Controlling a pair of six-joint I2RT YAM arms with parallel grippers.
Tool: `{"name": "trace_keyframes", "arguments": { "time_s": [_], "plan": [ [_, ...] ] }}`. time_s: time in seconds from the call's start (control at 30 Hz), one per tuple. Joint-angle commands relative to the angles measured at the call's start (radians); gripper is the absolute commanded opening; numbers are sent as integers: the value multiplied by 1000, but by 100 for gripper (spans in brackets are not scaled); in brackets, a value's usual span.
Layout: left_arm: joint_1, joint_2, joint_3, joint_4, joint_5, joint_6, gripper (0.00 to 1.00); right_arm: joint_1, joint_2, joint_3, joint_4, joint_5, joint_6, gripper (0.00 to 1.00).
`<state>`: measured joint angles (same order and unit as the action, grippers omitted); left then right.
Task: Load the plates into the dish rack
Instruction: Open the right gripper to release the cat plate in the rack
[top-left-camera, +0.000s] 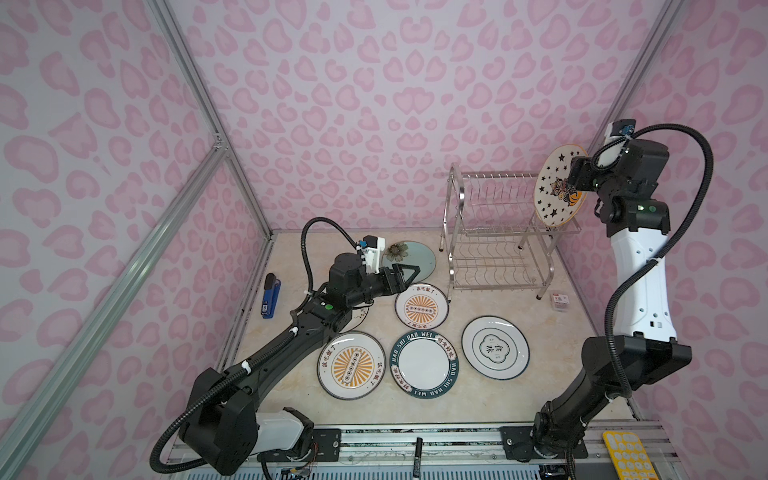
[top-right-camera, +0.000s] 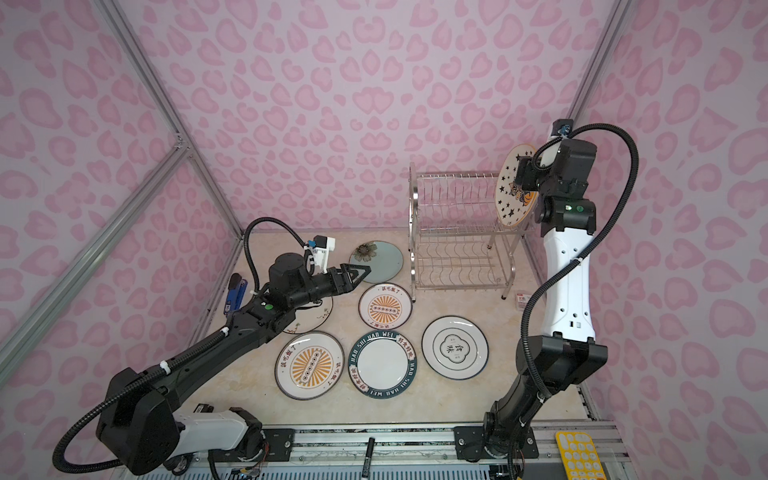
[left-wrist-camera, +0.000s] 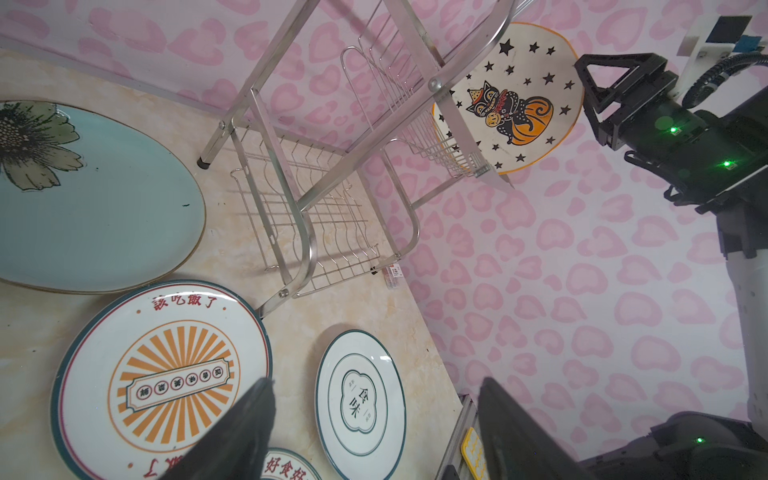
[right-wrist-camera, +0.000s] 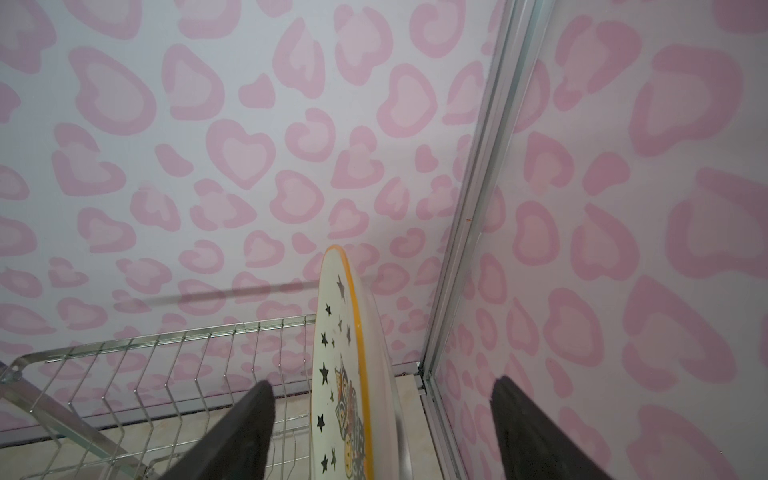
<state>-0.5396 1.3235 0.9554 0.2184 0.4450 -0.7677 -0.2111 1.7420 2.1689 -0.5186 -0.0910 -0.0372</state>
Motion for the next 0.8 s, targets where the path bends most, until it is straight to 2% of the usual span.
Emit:
{"name": "trace_keyframes", "arguments": {
  "time_s": [0.0,0.23,0.33,0.43,0.77],
  "plan": [
    [0,-14,-16,37,7,-6,79,-31,-14,-6,-9,-79,45,69],
    [1,-12,-18,38,8,-6,79,-43,12,25,-55,-106,43,44],
    [0,-16,-24,41,4,-7,79,-44,24,29,-57,-126,51,42],
    [1,-14,-23,38,0,-5,79,-44,37,37,-60,-135,56,34],
    [1,-5,-17,32,0,-2,79,-43,78,75,-54,-149,75,24]
  ]
}}
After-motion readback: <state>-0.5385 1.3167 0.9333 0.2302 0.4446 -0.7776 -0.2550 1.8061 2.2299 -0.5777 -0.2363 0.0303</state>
